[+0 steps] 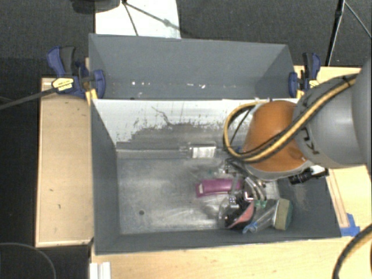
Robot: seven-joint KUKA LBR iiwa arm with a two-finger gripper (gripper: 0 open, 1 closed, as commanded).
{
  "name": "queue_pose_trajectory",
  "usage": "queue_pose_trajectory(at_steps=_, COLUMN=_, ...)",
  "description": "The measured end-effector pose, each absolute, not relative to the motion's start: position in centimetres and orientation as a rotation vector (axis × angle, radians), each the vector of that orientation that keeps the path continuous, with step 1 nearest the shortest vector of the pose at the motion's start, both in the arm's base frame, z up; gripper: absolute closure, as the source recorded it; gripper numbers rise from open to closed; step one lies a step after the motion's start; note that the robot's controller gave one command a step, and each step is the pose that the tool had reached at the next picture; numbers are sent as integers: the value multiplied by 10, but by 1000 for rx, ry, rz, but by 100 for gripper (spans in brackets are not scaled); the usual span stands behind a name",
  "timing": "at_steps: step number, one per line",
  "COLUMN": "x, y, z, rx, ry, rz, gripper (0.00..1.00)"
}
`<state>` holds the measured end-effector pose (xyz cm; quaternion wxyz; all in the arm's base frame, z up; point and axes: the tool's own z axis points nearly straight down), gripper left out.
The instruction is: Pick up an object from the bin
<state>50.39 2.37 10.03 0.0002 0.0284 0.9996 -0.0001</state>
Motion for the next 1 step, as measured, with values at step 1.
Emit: queue_pose_trajectory(at_steps=1, x=523, y=17, z=73, rx=232, ry=3128, rz=3, gripper=0)
